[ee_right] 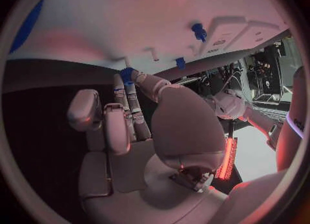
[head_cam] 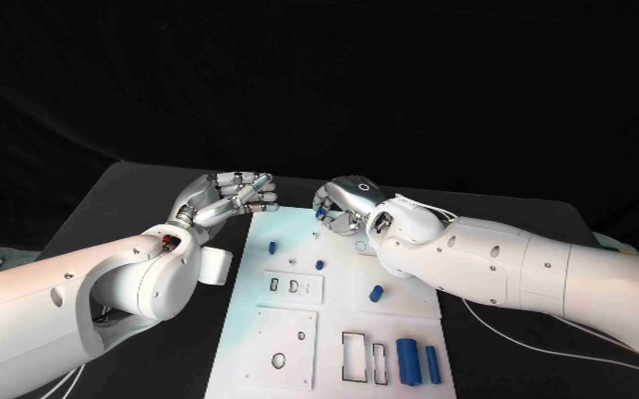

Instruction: Assemble the parts on the task board

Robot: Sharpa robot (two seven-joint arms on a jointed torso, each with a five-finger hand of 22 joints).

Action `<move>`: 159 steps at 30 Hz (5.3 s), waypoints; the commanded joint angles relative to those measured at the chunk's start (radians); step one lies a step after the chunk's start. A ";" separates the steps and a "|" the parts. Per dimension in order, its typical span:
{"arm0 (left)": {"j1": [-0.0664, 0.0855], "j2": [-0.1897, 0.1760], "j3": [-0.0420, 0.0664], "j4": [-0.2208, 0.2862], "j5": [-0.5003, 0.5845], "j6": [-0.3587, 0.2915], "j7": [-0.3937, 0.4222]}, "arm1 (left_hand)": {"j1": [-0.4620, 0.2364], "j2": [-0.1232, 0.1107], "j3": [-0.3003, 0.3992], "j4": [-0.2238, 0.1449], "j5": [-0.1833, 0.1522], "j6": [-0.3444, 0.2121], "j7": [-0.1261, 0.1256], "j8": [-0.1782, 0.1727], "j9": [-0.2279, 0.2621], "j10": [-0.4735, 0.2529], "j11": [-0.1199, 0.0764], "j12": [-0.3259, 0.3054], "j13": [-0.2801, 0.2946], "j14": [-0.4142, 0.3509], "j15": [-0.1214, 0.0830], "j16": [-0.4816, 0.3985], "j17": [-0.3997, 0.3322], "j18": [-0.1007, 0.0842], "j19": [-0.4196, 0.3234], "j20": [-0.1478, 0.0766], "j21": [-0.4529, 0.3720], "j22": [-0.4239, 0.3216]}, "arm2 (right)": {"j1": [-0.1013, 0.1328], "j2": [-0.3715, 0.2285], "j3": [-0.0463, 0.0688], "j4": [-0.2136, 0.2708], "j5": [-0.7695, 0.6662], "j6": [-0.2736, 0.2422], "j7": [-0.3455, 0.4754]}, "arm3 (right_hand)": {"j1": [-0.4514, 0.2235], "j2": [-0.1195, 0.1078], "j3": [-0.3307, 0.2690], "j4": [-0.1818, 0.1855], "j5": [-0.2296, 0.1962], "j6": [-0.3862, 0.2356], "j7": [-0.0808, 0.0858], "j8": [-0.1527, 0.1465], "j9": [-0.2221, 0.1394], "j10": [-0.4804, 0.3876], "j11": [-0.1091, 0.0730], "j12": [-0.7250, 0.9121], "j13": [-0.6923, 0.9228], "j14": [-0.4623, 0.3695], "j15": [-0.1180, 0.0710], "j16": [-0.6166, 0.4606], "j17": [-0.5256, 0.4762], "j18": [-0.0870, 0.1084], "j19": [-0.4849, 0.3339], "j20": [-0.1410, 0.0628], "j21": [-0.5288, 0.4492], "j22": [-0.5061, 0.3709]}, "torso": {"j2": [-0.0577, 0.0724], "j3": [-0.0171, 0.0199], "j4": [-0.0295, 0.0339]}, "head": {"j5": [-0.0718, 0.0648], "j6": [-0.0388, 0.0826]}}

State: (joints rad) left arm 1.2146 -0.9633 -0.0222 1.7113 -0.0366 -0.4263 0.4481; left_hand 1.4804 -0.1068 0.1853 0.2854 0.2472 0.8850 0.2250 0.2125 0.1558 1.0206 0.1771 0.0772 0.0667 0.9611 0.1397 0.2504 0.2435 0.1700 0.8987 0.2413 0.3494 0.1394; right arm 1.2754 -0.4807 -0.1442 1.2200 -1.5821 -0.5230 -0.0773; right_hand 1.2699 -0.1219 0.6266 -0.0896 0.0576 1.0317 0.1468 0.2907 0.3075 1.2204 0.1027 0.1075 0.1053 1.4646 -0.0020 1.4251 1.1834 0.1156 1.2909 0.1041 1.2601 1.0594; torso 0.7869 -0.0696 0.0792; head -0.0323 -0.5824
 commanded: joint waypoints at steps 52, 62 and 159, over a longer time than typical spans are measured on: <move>0.004 0.000 0.001 -0.014 0.002 0.020 -0.004 | 0.004 -0.008 0.006 0.001 -0.006 0.005 0.002 -0.003 -0.002 -0.004 0.004 -0.006 -0.001 -0.013 0.003 -0.007 0.003 0.010 -0.009 0.003 -0.005 -0.003 | -0.014 -0.020 -0.004 0.023 -0.002 0.015 0.000 | -0.064 -0.086 -0.106 0.036 0.032 -0.197 0.060 -0.099 -0.009 -0.253 0.042 -0.036 -0.040 -0.028 0.059 -0.072 -0.188 0.035 -0.168 0.054 -0.188 -0.230 | 0.003 -0.0033 0.0017 | 0.005 0.004; 0.004 -0.007 0.001 -0.022 0.002 0.025 -0.003 | 0.003 -0.008 0.006 0.001 -0.006 0.005 0.002 -0.003 -0.002 -0.005 0.004 -0.007 -0.001 -0.014 0.003 -0.008 0.003 0.010 -0.010 0.003 -0.005 -0.003 | -0.010 -0.144 0.001 0.137 0.044 0.004 -0.005 | -0.051 -0.065 -0.136 0.050 0.069 -0.148 0.057 -0.086 0.004 -0.205 0.034 0.015 -0.032 0.002 0.053 -0.035 -0.125 0.020 -0.101 0.048 -0.136 -0.148 | -0.005 0.0022 -0.0087 | 0.005 0.010; 0.003 -0.016 0.000 -0.043 0.002 0.065 -0.010 | -0.001 -0.007 0.010 0.001 -0.006 0.002 0.001 -0.006 -0.003 -0.016 0.004 -0.012 -0.001 -0.006 0.002 -0.008 0.013 0.013 0.000 0.002 0.004 -0.001 | -0.025 -0.304 0.006 0.267 0.095 -0.103 -0.094 | 0.020 -0.047 -0.189 0.161 0.148 -0.107 -0.002 0.004 0.076 0.280 -0.040 1.398 1.376 0.099 -0.003 0.139 0.352 -0.055 0.132 -0.002 0.121 0.277 | -0.022 0.0237 -0.0276 | 0.008 -0.001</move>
State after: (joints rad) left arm 1.2163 -0.9797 -0.0225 1.6671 -0.0361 -0.3814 0.4316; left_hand 1.4804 -0.1068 0.1907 0.2854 0.2472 0.8850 0.2250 0.2125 0.1541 1.0095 0.1806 0.0688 0.0666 0.9505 0.1431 0.2458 0.2551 0.1699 0.8951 0.2450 0.3493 0.1366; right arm 1.2510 -0.7858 -0.1382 1.4735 -1.4175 -0.5456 -0.1598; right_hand 1.2943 -0.1766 0.4318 0.0711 0.1972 0.9144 0.1503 0.2935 0.3757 1.4645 0.0692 1.5001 1.3077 1.4664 0.0036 1.5591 1.3077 0.0767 1.4165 0.1036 1.3756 1.3081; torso 0.7653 -0.0460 0.0523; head -0.0262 -0.5865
